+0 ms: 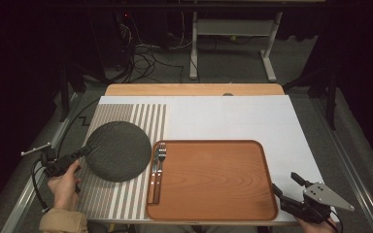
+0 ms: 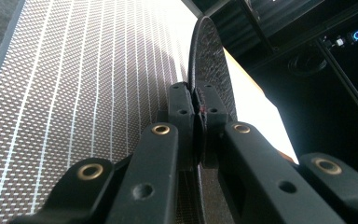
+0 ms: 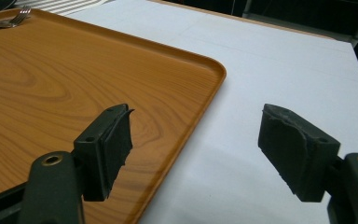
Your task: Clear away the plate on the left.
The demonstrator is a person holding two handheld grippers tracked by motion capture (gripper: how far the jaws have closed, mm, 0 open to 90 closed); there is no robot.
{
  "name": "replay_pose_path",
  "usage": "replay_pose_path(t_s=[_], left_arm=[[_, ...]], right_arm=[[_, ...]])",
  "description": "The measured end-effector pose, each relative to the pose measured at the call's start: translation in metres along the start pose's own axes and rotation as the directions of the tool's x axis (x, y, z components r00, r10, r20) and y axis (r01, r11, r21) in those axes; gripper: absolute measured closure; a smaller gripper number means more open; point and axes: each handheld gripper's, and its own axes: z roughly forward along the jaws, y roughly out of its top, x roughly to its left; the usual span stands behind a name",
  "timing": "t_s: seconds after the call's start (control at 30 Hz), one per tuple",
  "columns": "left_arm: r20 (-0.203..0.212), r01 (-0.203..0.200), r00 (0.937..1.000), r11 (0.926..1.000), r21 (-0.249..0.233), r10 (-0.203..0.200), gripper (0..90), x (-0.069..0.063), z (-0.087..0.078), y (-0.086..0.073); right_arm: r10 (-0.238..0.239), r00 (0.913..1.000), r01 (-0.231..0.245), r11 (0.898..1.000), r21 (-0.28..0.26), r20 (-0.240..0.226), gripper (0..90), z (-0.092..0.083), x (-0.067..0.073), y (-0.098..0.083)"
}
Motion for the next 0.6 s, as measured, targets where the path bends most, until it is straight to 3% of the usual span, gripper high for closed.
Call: replay_pose_path(t_s=[0.13,0.3,0.33,0.6], left_arm=[[0.054,0.014,0.9985,0.9995,-0.027,-0.013,84.1,0.0,-0.004,0.001],[0.099,0.036,0.9947,0.9965,-0.075,-0.029,83.9,0.0,-0.009,0.002],[0.077,0.022,0.9969,0.9972,-0.071,-0.016,83.9,-0.003,-0.01,0.003],[0.072,0.015,0.9974,0.9967,-0.08,-0.009,84.1,-0.007,-0.011,0.003]], right_arm=[[-0.032,0.9994,0.032,0.999,0.008,0.012,26.2,0.001,0.002,0.001],[-0.028,0.9994,0.028,1.0,0.006,0.019,26.2,0.0,0.001,0.0],[-0.027,0.9994,0.027,1.0,0.003,0.02,26.2,0.0,0.001,0.0],[-0.021,0.9994,0.021,1.0,-0.006,0.029,26.3,-0.002,0.0,0.0]])
